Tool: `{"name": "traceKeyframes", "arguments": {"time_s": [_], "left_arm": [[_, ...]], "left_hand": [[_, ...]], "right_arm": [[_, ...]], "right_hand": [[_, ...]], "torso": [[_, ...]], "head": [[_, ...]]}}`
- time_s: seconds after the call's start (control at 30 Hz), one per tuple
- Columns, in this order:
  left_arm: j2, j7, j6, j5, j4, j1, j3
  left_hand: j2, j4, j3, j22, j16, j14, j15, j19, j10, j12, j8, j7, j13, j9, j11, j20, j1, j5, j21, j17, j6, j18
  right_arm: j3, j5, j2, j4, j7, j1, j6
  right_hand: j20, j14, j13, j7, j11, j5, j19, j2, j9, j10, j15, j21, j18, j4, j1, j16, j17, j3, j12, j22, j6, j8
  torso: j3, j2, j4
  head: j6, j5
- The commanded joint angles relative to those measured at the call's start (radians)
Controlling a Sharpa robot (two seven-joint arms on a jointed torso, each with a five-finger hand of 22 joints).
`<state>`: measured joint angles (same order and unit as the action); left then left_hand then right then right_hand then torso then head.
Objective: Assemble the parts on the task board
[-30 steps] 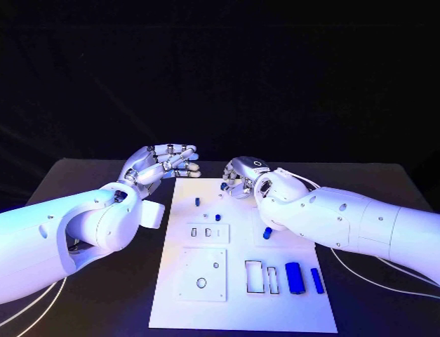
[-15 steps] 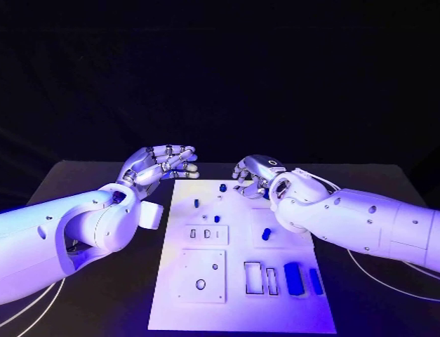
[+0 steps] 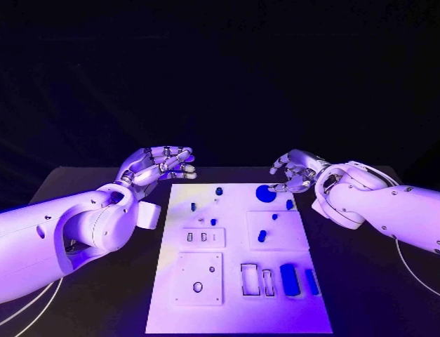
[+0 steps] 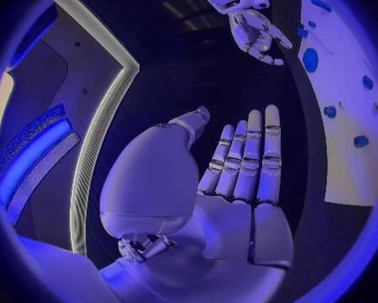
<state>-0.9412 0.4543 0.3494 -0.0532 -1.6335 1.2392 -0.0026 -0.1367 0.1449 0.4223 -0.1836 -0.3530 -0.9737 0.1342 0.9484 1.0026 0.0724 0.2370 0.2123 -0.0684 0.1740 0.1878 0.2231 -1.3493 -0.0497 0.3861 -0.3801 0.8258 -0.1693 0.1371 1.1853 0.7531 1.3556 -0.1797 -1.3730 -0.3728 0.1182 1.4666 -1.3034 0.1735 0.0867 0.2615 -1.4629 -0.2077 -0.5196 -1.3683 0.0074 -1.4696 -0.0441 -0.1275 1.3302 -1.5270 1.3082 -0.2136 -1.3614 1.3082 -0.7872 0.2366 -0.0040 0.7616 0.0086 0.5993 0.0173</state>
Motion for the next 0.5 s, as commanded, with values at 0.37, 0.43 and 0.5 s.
{"name": "traceKeyframes", "arguments": {"time_s": [0.37, 0.43, 0.5], "left_arm": [[0.004, 0.007, -0.028, 0.007, 0.016, 0.001, 0.0], [0.005, 0.006, -0.029, 0.007, 0.018, 0.001, 0.0], [0.006, 0.006, -0.029, 0.007, 0.019, 0.001, 0.0]], "left_hand": [[0.003, 0.001, 0.005, -0.002, -0.006, 0.009, 0.0, -0.008, -0.009, -0.006, -0.004, 0.036, -0.001, 0.002, 0.003, 0.003, 0.009, -0.004, 0.006, -0.002, -0.009, -0.008], [0.003, 0.001, 0.005, -0.002, -0.006, 0.009, 0.0, -0.008, -0.009, -0.006, -0.004, 0.036, -0.001, 0.002, 0.003, 0.003, 0.009, -0.004, 0.006, -0.002, -0.009, -0.008], [0.003, 0.001, 0.005, -0.002, -0.006, 0.009, 0.0, -0.008, -0.009, -0.006, -0.004, 0.036, -0.001, 0.002, 0.003, 0.003, 0.009, -0.004, 0.006, -0.002, -0.009, -0.008]], "right_arm": [[0.003, -0.039, -0.047, -0.084, -0.049, 0.013, 0.098], [0.003, -0.037, -0.059, -0.097, -0.051, 0.019, 0.091], [0.004, -0.036, -0.068, -0.104, -0.051, 0.023, 0.088]], "right_hand": [[0.007, 0.095, -0.109, 0.003, 0.006, 0.017, -0.061, 0.01, -0.007, -0.054, 0.012, -0.049, 0.026, -0.039, 0.031, -0.026, 0.222, 0.032, -0.072, 0.201, 0.015, 0.02], [0.007, 0.096, -0.111, 0.003, 0.006, 0.02, -0.063, 0.012, -0.007, -0.055, 0.012, -0.052, 0.027, -0.041, 0.035, -0.027, 0.225, 0.03, -0.073, 0.204, 0.013, 0.022], [0.008, 0.096, -0.117, 0.003, 0.006, 0.027, -0.067, 0.013, -0.008, -0.06, 0.012, -0.056, 0.029, -0.044, 0.038, -0.029, 0.228, 0.028, -0.079, 0.209, 0.011, 0.025]], "torso": [[0.0032, 0.002, 0.0028], [0.0045, 0.003, 0.0038], [0.0045, 0.003, 0.0041]], "head": [[0.002, 0.0], [0.003, -0.001], [0.004, 0.0]]}}
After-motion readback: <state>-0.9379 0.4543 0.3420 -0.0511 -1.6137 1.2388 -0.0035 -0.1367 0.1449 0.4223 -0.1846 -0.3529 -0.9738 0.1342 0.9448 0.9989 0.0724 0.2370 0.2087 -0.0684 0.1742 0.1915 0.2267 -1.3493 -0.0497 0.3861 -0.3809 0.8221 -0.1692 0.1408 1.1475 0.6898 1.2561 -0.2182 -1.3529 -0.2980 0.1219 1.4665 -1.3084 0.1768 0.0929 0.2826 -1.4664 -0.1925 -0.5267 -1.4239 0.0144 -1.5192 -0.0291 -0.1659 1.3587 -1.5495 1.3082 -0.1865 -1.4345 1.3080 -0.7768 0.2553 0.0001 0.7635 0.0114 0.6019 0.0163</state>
